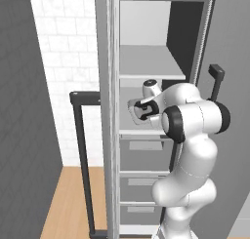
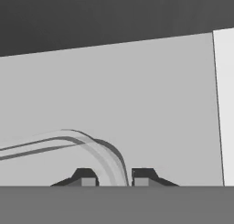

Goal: Take the meat container that has the shrimp and place it on the second highest rack of the freezer. Then take the vegetable container that has the cucumbers and place it on the highest rack of the freezer.

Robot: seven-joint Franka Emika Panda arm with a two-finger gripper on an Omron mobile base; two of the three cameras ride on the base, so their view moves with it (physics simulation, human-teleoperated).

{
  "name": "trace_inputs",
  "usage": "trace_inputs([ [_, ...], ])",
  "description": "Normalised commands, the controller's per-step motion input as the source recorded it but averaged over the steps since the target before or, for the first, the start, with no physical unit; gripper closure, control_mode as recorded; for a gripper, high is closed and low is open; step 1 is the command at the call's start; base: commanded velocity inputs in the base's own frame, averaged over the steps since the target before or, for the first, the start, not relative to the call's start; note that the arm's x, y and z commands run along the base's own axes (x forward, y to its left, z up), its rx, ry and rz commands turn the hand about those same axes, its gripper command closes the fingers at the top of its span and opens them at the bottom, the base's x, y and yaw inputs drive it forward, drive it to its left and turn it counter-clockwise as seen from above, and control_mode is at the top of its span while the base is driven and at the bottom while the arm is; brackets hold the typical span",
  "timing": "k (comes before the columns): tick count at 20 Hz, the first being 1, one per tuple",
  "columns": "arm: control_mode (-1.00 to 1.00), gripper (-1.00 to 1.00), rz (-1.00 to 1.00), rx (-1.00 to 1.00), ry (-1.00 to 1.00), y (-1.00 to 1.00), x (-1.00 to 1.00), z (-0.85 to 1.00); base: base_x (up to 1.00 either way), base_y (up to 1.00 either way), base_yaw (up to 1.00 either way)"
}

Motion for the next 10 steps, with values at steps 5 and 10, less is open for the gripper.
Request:
trace_inputs([
  [5,-1.0,1.0,0.0,0.0,-0.01,0.0,0.0,-0.01,0.0,0.0,0.0],
  [10,-1.0,-1.0,0.0,0.0,0.0,0.0,0.0,0.0,0.0,0.0,0.0],
])
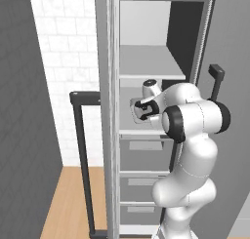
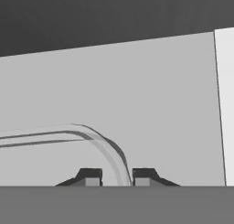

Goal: Take the meat container that has the shrimp and place it on the second highest rack of the freezer. Then take the vegetable container that has the cucumbers and place it on the highest rack of the freezer.

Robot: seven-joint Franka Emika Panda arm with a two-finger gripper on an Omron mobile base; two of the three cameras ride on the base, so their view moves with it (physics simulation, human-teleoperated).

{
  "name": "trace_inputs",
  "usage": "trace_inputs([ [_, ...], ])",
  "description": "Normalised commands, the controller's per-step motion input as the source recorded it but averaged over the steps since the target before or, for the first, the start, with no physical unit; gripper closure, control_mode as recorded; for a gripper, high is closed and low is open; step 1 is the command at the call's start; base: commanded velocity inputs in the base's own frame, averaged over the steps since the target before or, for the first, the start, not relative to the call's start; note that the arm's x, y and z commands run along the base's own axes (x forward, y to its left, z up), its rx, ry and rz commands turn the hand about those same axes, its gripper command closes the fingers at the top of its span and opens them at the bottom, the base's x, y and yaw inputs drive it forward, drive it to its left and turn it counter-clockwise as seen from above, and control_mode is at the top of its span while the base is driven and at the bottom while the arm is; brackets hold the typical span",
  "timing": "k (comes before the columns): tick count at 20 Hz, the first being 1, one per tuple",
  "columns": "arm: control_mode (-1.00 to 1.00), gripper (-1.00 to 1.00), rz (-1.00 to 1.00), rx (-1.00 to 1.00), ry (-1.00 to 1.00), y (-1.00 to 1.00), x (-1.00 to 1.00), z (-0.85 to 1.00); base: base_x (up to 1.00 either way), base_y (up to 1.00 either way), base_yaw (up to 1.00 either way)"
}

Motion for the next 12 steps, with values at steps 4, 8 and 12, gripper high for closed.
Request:
trace_inputs([
  [4,-1.0,-1.0,0.0,0.0,0.0,0.0,0.0,0.0,0.0,0.0,0.0],
  [8,-1.0,-1.0,0.0,0.0,0.0,0.0,0.0,0.0,0.0,0.0,0.0],
  [12,-1.0,-1.0,0.0,0.0,-0.04,0.0,-0.19,0.0,0.0,0.0,0.0],
])
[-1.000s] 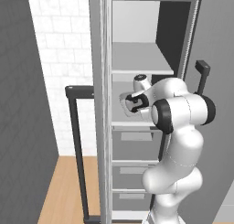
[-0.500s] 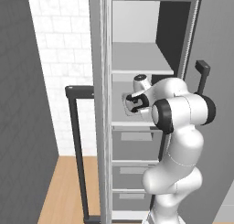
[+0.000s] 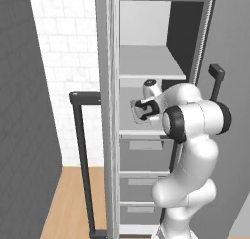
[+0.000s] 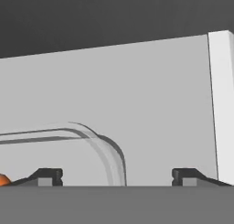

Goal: Take the meat container that has the shrimp and place it on the second highest rack of the freezer. Then take the vegetable container that has the cucumbers and place it on the highest rack of the freezer.

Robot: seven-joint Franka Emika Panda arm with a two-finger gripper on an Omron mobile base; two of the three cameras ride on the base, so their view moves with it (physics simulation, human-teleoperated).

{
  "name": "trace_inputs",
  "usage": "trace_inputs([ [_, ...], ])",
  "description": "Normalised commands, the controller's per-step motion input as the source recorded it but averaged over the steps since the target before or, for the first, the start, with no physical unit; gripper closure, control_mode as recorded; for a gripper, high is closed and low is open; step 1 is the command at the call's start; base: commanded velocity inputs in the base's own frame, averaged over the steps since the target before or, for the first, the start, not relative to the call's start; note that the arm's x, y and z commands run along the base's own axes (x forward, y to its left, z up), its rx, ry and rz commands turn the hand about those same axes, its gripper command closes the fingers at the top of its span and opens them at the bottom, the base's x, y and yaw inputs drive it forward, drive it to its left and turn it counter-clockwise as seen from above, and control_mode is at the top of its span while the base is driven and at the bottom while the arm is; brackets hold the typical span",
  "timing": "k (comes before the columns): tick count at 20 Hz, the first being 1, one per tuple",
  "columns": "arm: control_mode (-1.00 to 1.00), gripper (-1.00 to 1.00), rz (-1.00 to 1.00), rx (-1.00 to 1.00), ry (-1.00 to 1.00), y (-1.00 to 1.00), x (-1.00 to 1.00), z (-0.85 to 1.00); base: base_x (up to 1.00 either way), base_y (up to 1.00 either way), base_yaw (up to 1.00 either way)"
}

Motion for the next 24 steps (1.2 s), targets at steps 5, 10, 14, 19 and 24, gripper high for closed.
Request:
trace_inputs([
  [5,-1.0,-1.0,0.0,0.0,-0.25,0.0,-0.56,0.01,0.0,0.0,0.0],
  [10,-1.0,-1.0,0.0,0.02,-0.07,-0.07,-0.49,0.38,0.0,0.0,0.0],
  [14,-1.0,-1.0,0.0,0.0,0.02,-0.02,-0.49,0.67,0.0,0.0,0.0],
  [19,-1.0,-1.0,0.03,0.0,0.07,0.0,-0.8,0.51,0.0,0.0,0.0],
  [24,-1.0,-1.0,0.17,0.0,0.2,0.0,-1.0,0.28,0.0,0.0,0.0],
])
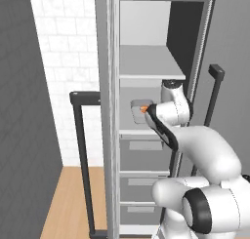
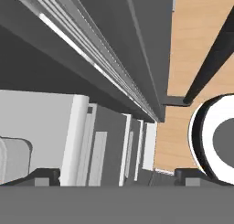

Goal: Take the meat container that has the shrimp and place it on the second highest rack of the freezer. Then take the vegetable container that has the cucumbers and place it on the highest rack of the freezer.

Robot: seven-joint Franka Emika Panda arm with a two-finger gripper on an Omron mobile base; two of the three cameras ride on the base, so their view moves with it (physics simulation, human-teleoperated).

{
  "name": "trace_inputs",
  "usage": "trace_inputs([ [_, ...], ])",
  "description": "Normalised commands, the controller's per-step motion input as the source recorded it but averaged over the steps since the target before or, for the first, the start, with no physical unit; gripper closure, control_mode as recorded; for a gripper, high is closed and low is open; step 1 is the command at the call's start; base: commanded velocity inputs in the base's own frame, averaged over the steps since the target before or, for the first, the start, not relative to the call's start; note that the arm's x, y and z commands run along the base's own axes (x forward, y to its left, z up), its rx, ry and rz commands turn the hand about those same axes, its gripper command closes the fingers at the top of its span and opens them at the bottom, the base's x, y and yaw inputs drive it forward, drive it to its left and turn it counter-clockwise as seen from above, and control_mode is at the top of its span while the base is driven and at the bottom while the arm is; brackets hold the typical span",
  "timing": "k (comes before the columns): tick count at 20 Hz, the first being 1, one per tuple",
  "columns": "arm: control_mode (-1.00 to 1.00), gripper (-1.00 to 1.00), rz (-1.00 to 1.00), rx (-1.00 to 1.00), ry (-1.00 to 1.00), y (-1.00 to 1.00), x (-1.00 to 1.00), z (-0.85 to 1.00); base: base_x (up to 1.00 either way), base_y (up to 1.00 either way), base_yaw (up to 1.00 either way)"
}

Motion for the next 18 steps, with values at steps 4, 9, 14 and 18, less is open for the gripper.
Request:
trace_inputs([
  [4,-1.0,-1.0,0.15,0.0,0.19,0.0,-1.0,0.36,0.0,0.0,0.0],
  [9,-1.0,-1.0,0.01,0.03,0.13,0.0,-0.95,0.42,0.0,0.0,0.0],
  [14,-1.0,-1.0,-0.11,0.06,0.09,0.0,-0.68,0.49,0.0,0.0,0.0],
  [18,-1.0,-1.0,-0.14,0.1,0.08,0.0,-0.53,0.4,0.0,0.0,0.0],
])
